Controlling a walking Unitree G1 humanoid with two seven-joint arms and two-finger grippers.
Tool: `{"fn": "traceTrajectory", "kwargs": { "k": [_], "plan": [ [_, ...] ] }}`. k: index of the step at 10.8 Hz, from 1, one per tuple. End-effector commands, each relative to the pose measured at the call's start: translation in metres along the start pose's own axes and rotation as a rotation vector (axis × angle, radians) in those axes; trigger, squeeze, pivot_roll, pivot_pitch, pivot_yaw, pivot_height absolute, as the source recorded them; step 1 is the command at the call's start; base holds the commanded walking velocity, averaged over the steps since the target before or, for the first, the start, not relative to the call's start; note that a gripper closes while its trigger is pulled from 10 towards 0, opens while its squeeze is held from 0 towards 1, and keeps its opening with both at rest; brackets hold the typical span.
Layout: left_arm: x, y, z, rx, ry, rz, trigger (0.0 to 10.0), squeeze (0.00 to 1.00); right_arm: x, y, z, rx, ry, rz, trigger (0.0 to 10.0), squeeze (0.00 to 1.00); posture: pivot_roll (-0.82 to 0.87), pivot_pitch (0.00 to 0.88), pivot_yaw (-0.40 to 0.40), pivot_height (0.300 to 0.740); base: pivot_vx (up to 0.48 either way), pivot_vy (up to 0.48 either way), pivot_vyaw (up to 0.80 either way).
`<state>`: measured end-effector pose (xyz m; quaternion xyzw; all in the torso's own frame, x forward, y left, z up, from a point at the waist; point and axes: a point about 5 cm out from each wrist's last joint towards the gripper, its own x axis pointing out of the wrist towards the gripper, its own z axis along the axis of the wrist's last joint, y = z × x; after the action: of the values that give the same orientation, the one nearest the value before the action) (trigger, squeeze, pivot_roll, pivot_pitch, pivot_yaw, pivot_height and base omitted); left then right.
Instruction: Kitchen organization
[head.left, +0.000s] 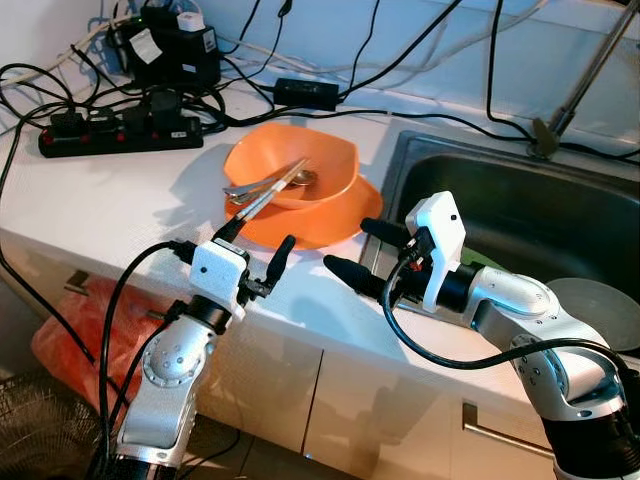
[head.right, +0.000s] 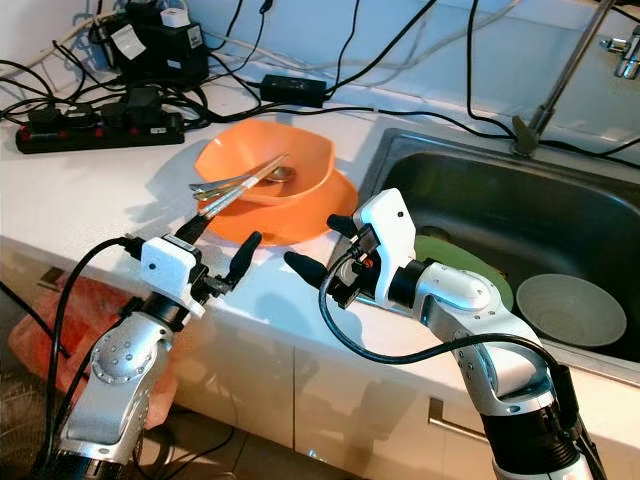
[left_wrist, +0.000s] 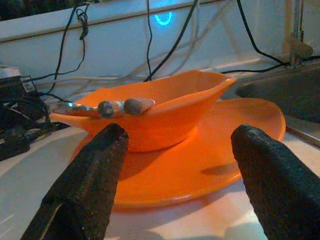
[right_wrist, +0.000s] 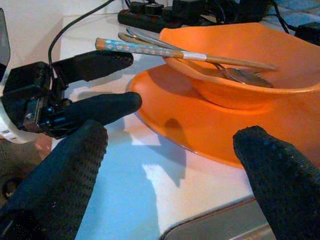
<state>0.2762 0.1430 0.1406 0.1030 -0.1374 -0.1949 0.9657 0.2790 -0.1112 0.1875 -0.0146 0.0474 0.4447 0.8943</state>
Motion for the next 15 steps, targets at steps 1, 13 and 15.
{"fn": "traceTrajectory", "kwargs": {
  "k": [1,13,15],
  "plan": [
    [0.008,0.003,0.005,0.033,-0.034,0.012,10.0,0.00,0.000,-0.002,0.003,-0.014,-0.003,-0.004,10.0,0.00,0.08,0.039,-0.056,0.740,0.000,0.000,0.00],
    [0.024,0.017,0.011,0.028,-0.104,0.078,0.0,0.00,-0.002,-0.003,0.002,-0.011,-0.005,-0.017,10.0,0.00,0.07,0.041,-0.054,0.740,0.000,0.000,0.00],
    [0.024,0.016,0.011,0.026,-0.108,0.076,0.0,0.00,-0.002,-0.003,0.002,-0.012,-0.006,-0.017,10.0,0.00,0.07,0.040,-0.054,0.740,0.000,0.000,0.00]
  ]
}}
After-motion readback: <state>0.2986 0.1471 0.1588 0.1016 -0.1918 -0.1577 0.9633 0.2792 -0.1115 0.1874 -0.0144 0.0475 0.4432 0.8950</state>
